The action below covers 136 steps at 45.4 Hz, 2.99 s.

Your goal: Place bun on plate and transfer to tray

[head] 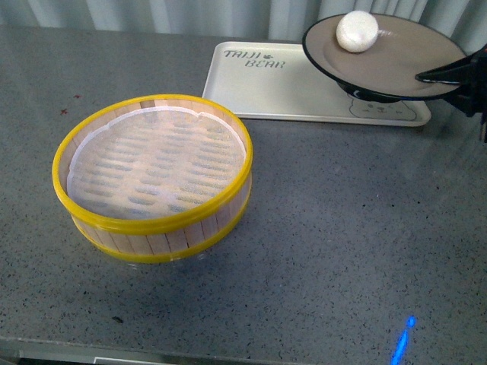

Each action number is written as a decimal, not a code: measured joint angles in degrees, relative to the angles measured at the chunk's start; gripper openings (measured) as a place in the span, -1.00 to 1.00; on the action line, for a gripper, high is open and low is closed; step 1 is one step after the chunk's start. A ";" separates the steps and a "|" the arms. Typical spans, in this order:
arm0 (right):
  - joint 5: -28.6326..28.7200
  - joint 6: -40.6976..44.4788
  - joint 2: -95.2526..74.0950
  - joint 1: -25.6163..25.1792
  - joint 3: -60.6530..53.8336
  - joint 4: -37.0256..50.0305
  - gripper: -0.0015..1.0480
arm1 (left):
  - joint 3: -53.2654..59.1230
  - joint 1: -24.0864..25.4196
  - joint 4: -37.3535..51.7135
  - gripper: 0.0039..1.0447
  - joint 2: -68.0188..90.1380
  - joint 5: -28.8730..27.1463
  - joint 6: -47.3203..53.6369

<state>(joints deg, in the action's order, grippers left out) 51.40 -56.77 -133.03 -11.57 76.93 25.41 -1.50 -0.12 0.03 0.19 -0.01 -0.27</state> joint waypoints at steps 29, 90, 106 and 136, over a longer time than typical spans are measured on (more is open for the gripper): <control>-13.38 7.13 -14.73 3.78 32.59 -28.98 -0.18 | 0.00 0.00 0.00 0.88 0.00 0.00 0.00; -47.87 57.44 51.76 7.56 -61.44 40.39 -0.97 | 0.00 0.00 0.00 0.88 0.00 -0.02 0.00; -51.34 57.40 67.67 11.41 -71.10 33.00 -0.97 | 0.00 0.00 0.00 0.88 0.00 -0.02 0.00; -51.34 57.40 97.11 11.43 -76.48 9.57 -0.97 | 0.00 0.00 0.00 0.88 0.00 -0.02 0.00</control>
<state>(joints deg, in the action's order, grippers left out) 0.05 0.62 -35.92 -0.14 0.45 34.98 -1.50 -0.12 0.03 0.19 -0.03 -0.27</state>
